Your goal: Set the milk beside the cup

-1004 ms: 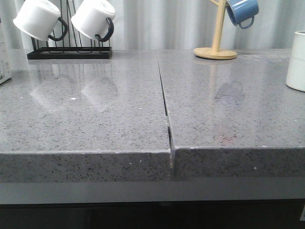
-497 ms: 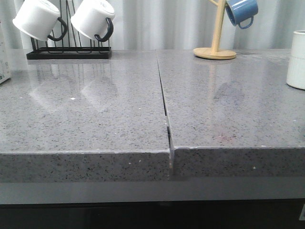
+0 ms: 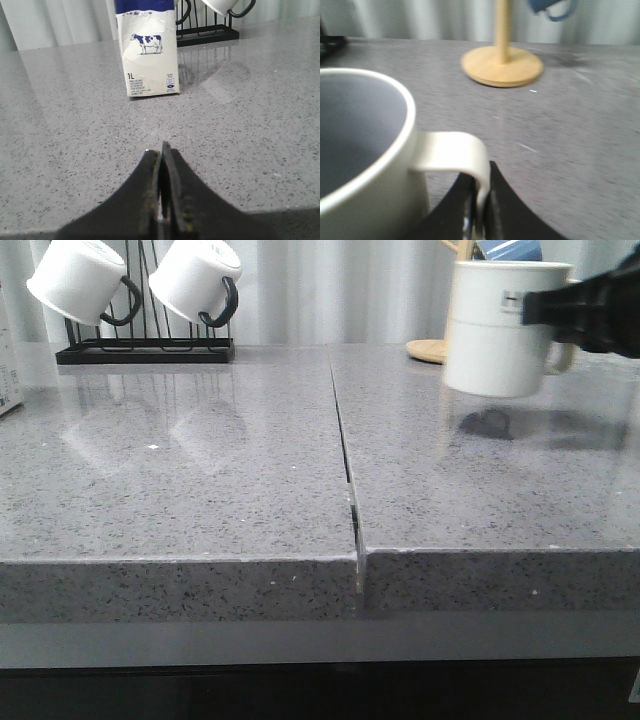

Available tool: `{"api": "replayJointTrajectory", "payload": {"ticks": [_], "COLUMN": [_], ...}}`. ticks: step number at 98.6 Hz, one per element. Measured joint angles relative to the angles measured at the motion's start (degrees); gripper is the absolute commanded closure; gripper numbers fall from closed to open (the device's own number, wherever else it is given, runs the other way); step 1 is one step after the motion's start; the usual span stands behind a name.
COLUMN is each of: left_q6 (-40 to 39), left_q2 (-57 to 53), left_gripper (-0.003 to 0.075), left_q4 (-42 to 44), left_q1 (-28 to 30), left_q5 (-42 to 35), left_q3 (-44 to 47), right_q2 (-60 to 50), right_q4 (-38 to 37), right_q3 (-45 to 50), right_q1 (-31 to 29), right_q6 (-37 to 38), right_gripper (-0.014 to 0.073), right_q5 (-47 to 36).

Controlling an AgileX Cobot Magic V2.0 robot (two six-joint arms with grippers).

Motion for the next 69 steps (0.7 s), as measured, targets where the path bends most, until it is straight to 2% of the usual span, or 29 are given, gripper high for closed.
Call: {"api": "replayJointTrajectory", "payload": {"ticks": [33,54,63,69], "left_q6": [0.0,0.0,0.0,0.0], "left_q2": [0.0,0.0,0.0,0.0], "left_gripper": [0.0741,0.0741,0.0741,0.0741], "left_q4": [0.0,0.0,0.0,0.0], "left_q1": [0.0,0.0,0.0,0.0], "left_q5": [0.0,0.0,0.0,0.0], "left_q3": [0.0,0.0,0.0,0.0], "right_q2": [7.65,12.55,13.38,13.47], "right_q4": [0.75,0.75,0.75,0.77], "right_q3": [-7.12,-10.15,-10.49,-10.58], "right_q1": [10.56,14.18,14.68,14.68], "right_q6": [0.0,0.0,0.0,0.0], "right_gripper": [0.0652,0.065,0.0603,0.0539], "right_q5": [0.12,-0.14,-0.41,-0.51]}}
